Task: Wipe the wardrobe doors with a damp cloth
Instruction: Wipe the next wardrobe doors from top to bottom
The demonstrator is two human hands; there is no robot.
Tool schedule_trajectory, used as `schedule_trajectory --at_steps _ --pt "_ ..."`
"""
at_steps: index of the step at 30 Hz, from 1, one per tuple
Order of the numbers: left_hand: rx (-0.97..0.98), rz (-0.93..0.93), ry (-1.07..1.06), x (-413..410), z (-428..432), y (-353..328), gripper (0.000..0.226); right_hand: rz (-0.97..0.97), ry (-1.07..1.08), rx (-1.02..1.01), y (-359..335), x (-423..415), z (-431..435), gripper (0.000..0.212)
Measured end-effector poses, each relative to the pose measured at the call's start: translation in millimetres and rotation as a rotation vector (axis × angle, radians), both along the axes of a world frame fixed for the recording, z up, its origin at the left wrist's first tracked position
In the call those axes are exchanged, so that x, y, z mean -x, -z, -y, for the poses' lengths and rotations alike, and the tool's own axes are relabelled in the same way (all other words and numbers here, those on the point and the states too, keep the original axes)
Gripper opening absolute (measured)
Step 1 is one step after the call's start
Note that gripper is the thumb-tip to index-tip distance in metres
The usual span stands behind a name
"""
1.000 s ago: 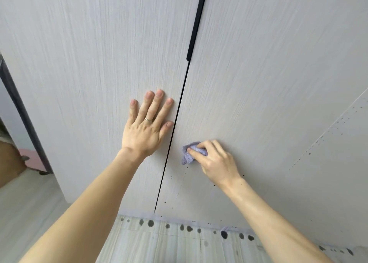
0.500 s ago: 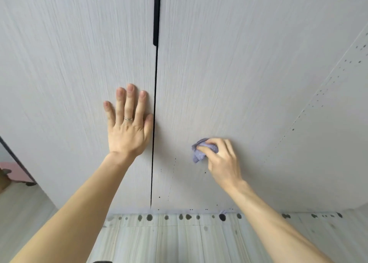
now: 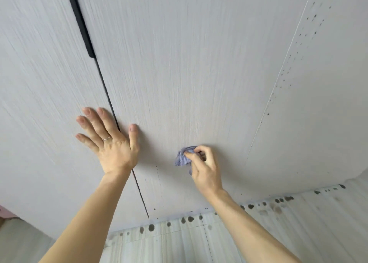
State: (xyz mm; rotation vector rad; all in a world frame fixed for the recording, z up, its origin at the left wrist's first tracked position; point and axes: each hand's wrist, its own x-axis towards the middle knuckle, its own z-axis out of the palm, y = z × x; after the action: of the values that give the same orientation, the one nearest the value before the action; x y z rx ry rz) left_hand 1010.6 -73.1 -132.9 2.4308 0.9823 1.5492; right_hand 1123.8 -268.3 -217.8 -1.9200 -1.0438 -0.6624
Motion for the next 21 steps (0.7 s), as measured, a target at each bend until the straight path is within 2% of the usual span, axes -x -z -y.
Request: schedule_trajectory --at_steps 3,5,8,11,15,21 --pt "-0.012 0.000 -0.010 0.4 3.0 -1.8 0.082 0.009 -0.027 0.105 14.0 -0.8 3.9 0.031" --pt "-0.007 -0.003 -0.016 -0.7 5.4 -3.3 0.082 -0.011 0.046 0.104 8.3 -13.8 23.6 0.031" --pt "-0.011 0.001 -0.035 -3.9 8.4 -5.9 0.081 -0.152 0.289 -0.090 -5.8 -49.2 67.1 0.037" --pt "-0.016 -0.007 -0.058 -6.1 9.9 -6.1 0.081 -0.253 0.406 -0.194 -11.7 -76.0 92.4 0.042" --pt "0.003 -0.019 -0.076 -5.8 11.2 -6.0 0.082 -0.423 0.473 -0.310 0.0 -65.2 70.0 0.044" --pt "0.000 -0.030 -0.062 -2.9 11.8 -5.3 0.082 -0.765 0.420 -0.231 39.6 -44.8 67.7 0.052"
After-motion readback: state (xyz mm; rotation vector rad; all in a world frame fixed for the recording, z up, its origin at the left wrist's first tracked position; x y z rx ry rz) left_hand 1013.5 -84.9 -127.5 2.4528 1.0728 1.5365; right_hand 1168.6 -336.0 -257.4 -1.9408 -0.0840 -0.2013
